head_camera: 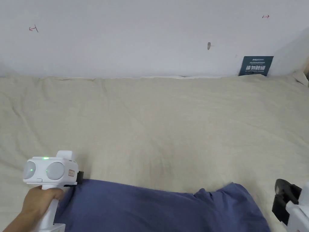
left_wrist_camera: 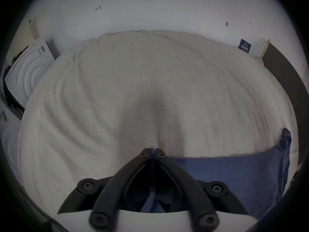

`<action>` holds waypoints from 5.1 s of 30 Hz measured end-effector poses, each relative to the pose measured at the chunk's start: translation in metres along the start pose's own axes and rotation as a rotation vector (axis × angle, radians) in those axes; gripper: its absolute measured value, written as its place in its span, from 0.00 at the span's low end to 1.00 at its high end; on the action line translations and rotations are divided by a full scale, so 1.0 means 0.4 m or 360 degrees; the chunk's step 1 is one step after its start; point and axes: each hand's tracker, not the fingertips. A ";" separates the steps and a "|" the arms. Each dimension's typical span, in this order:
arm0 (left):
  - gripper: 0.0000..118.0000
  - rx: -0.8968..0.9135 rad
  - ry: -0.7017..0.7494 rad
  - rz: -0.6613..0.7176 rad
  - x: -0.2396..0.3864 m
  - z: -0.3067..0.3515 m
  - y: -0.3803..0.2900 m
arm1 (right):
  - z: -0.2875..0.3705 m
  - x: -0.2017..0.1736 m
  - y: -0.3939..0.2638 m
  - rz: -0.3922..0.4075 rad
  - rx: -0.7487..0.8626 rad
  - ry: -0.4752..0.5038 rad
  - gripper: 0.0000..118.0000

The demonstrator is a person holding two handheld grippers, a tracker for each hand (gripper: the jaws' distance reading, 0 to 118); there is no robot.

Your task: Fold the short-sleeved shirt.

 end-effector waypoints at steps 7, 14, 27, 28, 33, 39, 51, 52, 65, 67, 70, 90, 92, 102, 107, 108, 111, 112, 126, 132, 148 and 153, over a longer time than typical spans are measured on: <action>0.03 0.0199 -0.0110 0.0097 0.012 0.175 -0.011 | -0.126 0.038 -0.014 -0.0097 -0.0401 0.0063 0.87; 0.03 0.0289 -0.0190 0.0083 0.022 0.312 -0.028 | -0.298 0.024 -0.110 0.0127 -0.0798 0.0053 0.97; 0.03 0.0326 -0.0155 0.0127 -0.004 0.396 -0.069 | -0.194 -0.040 -0.099 0.0146 -0.0652 0.0149 0.08; 0.03 0.0341 -0.0148 0.0141 -0.008 0.410 -0.075 | -0.173 -0.030 -0.076 0.0150 -0.0594 0.0172 0.08; 0.03 0.0478 -0.0103 0.0213 -0.041 0.508 -0.083 | -0.065 0.006 0.073 0.0190 -0.0342 0.0246 0.08; 0.03 0.0747 -0.0025 0.0279 -0.106 0.706 -0.016 | 0.063 0.004 0.305 0.0168 0.0008 0.0320 0.08; 0.03 0.1300 0.0192 0.0291 -0.195 1.110 0.233 | 0.259 -0.086 0.757 0.0172 0.0620 0.0402 0.08; 0.03 0.1339 0.0205 0.0302 -0.199 1.131 0.249 | 0.257 -0.087 0.786 0.0176 0.0647 0.0391 0.08; 0.03 0.1475 0.0329 0.0294 -0.204 1.123 0.439 | 0.149 -0.116 0.950 0.0236 0.0797 0.0390 0.08; 0.03 0.1453 0.0353 0.0291 -0.196 1.064 0.456 | 0.093 -0.115 0.926 0.0230 0.0770 0.0403 0.08; 0.03 0.1394 0.0362 0.0276 -0.186 0.954 0.470 | 0.041 -0.140 0.858 0.0242 0.0721 0.0404 0.08; 0.03 0.0818 0.0182 0.0296 -0.167 0.476 0.007 | -0.191 -0.090 0.287 0.0113 0.0078 0.0577 0.08; 0.03 0.0765 0.0152 0.0299 -0.171 0.487 -0.073 | -0.148 -0.075 0.234 0.0108 0.0037 0.0587 0.08; 0.03 0.0523 0.0127 0.0368 -0.190 0.547 -0.463 | 0.113 0.006 -0.050 0.0032 -0.0151 0.0627 0.08; 0.03 0.0441 0.0157 0.0360 -0.180 0.590 -0.625 | 0.228 0.031 -0.179 0.0009 -0.0236 0.0627 0.08; 0.03 0.0425 0.0153 0.0360 -0.181 0.596 -0.653 | 0.250 0.039 -0.206 -0.0017 -0.0261 0.0636 0.08; 0.03 0.0376 0.0163 0.0351 -0.179 0.606 -0.732 | 0.303 0.055 -0.271 -0.0036 -0.0325 0.0637 0.08; 0.03 0.0357 0.0171 0.0340 -0.177 0.607 -0.756 | 0.314 0.058 -0.283 -0.0034 -0.0348 0.0643 0.08; 0.03 0.0026 0.0216 0.0446 -0.146 0.504 -0.927 | 0.312 0.058 -0.496 -0.0182 -0.0782 0.0427 0.08; 0.19 0.0029 0.0244 0.0407 -0.144 0.519 -0.907 | 0.309 0.028 -0.493 -0.0151 -0.0811 0.0353 0.11; 0.96 0.1014 0.0175 0.0274 -0.012 0.898 -0.643 | 0.537 -0.048 -0.033 0.0004 0.0207 0.0221 0.92; 0.70 0.1246 0.0147 0.0247 0.036 0.962 -0.621 | 0.584 -0.084 0.000 0.0051 0.0414 0.0180 0.70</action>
